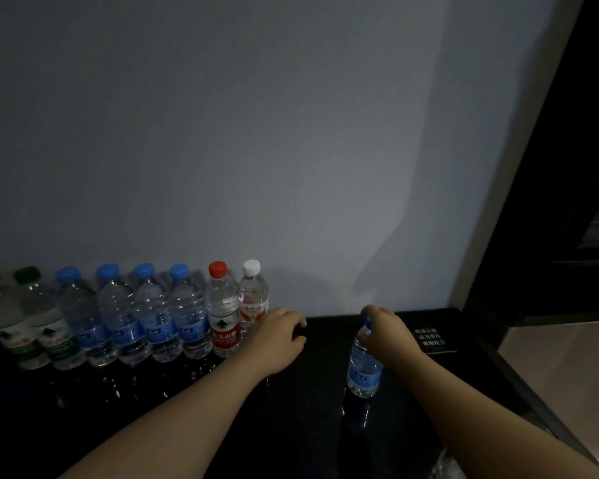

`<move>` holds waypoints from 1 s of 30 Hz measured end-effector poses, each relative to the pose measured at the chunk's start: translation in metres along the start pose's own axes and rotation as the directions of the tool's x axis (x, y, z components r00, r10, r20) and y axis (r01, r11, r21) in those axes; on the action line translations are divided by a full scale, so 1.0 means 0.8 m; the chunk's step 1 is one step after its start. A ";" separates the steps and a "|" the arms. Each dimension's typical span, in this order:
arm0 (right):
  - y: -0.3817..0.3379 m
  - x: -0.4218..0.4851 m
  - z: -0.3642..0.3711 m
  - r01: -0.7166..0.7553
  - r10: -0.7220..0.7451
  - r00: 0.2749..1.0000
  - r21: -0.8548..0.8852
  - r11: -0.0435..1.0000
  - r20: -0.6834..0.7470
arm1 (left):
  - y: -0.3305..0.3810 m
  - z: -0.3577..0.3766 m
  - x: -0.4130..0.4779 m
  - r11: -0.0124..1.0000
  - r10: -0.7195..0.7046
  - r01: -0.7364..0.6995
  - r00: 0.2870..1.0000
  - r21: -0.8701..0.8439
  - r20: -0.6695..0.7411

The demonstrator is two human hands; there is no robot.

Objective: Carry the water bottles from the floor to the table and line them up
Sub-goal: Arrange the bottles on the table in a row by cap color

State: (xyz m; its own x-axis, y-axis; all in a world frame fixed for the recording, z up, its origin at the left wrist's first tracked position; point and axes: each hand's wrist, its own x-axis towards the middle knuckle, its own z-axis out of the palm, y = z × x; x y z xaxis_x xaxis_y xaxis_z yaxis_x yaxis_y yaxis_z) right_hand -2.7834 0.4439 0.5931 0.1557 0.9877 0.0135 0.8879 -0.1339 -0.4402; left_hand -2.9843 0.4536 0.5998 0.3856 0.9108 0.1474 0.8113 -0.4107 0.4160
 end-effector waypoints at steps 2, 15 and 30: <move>0.000 0.002 0.001 0.027 -0.026 1.000 -0.053 0.998 0.017 | -0.006 -0.001 -0.002 1.000 -0.020 0.020 1.000 0.001 0.003; -0.009 0.026 0.012 0.128 -0.127 0.990 -0.021 0.992 0.066 | -0.043 -0.008 0.010 0.999 -0.010 0.013 0.998 0.053 -0.062; -0.093 0.099 0.067 0.327 -0.332 0.942 0.099 0.940 0.043 | -0.106 -0.039 0.063 0.907 -0.126 0.193 0.973 0.374 -0.195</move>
State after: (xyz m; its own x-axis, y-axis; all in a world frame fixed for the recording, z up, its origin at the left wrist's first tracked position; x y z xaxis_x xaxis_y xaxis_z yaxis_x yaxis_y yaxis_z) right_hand -2.8599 0.5365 0.5790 -0.1665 0.9787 0.1204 0.8423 0.2046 -0.4986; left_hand -3.0475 0.5356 0.5997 0.1868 0.9458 0.2658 0.9747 -0.2123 0.0705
